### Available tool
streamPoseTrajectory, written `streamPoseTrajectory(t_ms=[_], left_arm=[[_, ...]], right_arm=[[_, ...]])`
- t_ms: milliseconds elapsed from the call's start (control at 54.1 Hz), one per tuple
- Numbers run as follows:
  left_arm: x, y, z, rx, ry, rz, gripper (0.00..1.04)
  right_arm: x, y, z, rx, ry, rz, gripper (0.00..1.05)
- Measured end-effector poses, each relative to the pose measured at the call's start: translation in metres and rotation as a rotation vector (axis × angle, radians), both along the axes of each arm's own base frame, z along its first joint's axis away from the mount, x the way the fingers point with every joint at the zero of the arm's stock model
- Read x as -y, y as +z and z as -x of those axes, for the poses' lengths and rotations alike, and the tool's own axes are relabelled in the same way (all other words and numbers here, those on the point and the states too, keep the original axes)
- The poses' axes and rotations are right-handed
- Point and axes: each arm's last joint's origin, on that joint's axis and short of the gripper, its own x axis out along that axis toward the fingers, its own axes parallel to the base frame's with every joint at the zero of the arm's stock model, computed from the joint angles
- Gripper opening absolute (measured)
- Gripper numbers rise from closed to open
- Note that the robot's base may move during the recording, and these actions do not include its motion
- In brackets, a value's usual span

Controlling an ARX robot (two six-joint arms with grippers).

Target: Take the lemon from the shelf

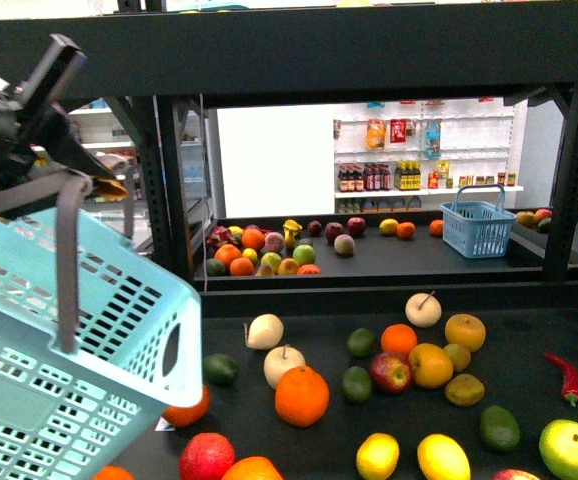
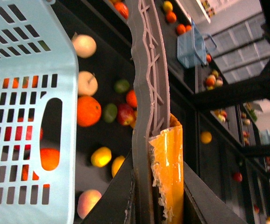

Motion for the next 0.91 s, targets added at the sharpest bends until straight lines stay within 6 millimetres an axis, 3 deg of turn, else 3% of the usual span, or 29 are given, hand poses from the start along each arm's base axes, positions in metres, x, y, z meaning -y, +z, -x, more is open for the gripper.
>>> streamPoseTrajectory(t_ms=[185, 370, 518, 832, 906], left_arm=[[0.049, -0.013, -0.003, -0.002, -0.085, 0.004, 0.15], [0.078, -0.027, -0.015, -0.016, -0.087, 0.037, 0.14], [0.088, -0.034, -0.025, -0.017, -0.038, 0.078, 0.14], [0.088, -0.038, -0.031, -0.01, 0.011, 0.11, 0.14], [0.088, -0.038, -0.031, -0.012, 0.012, 0.113, 0.14]], right_arm=[[0.0, 0.0, 0.0, 0.0, 0.0, 0.0, 0.97], [0.0, 0.0, 0.0, 0.0, 0.0, 0.0, 0.97], [0.0, 0.0, 0.0, 0.0, 0.0, 0.0, 0.97], [0.0, 0.0, 0.0, 0.0, -0.001, 0.0, 0.97], [0.006, 0.005, -0.011, -0.024, -0.181, -0.069, 0.97]])
